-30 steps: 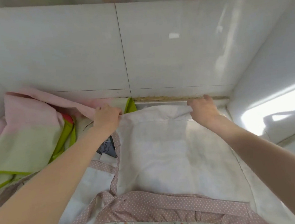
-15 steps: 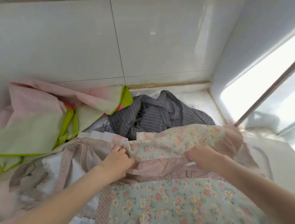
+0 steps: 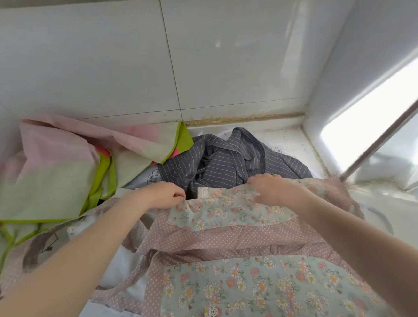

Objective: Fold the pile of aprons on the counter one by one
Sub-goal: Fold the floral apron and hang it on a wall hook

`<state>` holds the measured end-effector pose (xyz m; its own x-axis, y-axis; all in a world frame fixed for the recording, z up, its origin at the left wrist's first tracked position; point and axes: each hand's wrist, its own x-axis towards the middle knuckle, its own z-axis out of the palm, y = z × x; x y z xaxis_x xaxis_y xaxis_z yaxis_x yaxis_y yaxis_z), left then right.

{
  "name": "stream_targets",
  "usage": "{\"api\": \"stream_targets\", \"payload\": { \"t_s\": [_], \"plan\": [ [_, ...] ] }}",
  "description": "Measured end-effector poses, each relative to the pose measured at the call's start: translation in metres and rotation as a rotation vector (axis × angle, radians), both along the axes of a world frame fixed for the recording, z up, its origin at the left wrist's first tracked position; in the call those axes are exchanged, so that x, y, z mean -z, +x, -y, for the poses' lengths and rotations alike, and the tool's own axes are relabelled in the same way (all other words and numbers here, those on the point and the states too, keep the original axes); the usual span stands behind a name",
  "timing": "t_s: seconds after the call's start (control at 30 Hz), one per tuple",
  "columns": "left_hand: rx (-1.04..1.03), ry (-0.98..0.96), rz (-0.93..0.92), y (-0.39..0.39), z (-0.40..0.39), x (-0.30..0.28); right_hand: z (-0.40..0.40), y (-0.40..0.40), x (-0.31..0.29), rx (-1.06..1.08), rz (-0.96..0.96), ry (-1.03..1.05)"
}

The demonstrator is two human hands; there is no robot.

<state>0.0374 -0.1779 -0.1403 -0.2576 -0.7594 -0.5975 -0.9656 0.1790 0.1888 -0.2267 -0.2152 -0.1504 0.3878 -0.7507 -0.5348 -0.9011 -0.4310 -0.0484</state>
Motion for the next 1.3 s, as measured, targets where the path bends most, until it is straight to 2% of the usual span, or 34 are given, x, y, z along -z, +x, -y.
{"api": "stream_targets", "payload": {
  "t_s": [0.1,0.23,0.33,0.43,0.47,0.5,0.6,0.63,0.73,0.83,0.87,0.9,0.93,1.0,1.07,1.1,1.17,1.23,1.3],
  "plan": [
    [0.033,-0.011,-0.006,0.018,-0.004,0.0,0.002,0.001,0.005,0.079,0.019,-0.134],
    [-0.138,-0.188,-0.157,0.046,-0.012,0.003,0.017,-0.006,0.001,0.208,0.106,-0.1],
    [-0.227,-0.101,-0.17,0.064,-0.018,0.0,0.027,-0.012,-0.001,0.2,0.066,-0.015],
    [-0.415,-0.105,-0.452,0.069,-0.017,-0.008,0.028,-0.011,-0.002,0.176,0.093,0.046],
    [-0.42,-0.107,-0.504,0.064,-0.014,-0.013,0.027,-0.011,-0.003,0.169,0.116,0.06],
    [-0.391,-0.069,-0.484,0.059,-0.01,-0.013,0.026,-0.011,-0.003,0.164,0.135,0.077],
    [-0.193,0.058,-0.17,0.037,-0.004,-0.002,0.024,-0.013,-0.007,0.146,0.143,0.089],
    [-0.173,0.058,-0.139,0.035,-0.002,0.006,0.024,-0.014,-0.013,0.135,0.142,0.096],
    [-0.295,0.081,-0.251,0.044,0.002,0.001,0.026,-0.013,-0.039,0.105,0.148,0.246],
    [-0.376,0.057,-0.25,0.074,0.008,-0.041,0.031,0.001,-0.066,0.248,0.325,0.618],
    [-0.395,0.02,-0.234,0.085,0.011,-0.055,0.033,0.009,-0.072,0.261,0.363,0.644],
    [-0.423,-0.01,-0.229,0.095,0.014,-0.067,0.038,0.02,-0.076,0.226,0.36,0.58],
    [-0.462,-0.021,-0.239,0.1,0.017,-0.074,0.042,0.03,-0.077,0.164,0.331,0.433],
    [-0.542,-0.039,-0.252,0.097,0.017,-0.077,0.049,0.048,-0.073,0.055,0.204,0.023],
    [-0.556,-0.113,-0.224,0.086,0.014,-0.061,0.044,0.055,-0.062,0.07,0.123,-0.354],
    [-0.536,-0.189,-0.195,0.082,0.01,-0.048,0.036,0.055,-0.055,0.072,0.161,-0.384],
    [-0.538,-0.339,-0.191,0.074,-0.002,-0.023,0.01,0.049,-0.034,-0.01,0.263,-0.22],
    [-0.634,-0.39,-0.26,0.065,-0.019,-0.007,-0.017,0.038,-0.01,-0.155,0.13,-0.138],
    [-0.677,-0.397,-0.266,0.058,-0.034,0.001,-0.025,0.022,0.015,-0.197,-0.055,-0.232]
  ]
}}
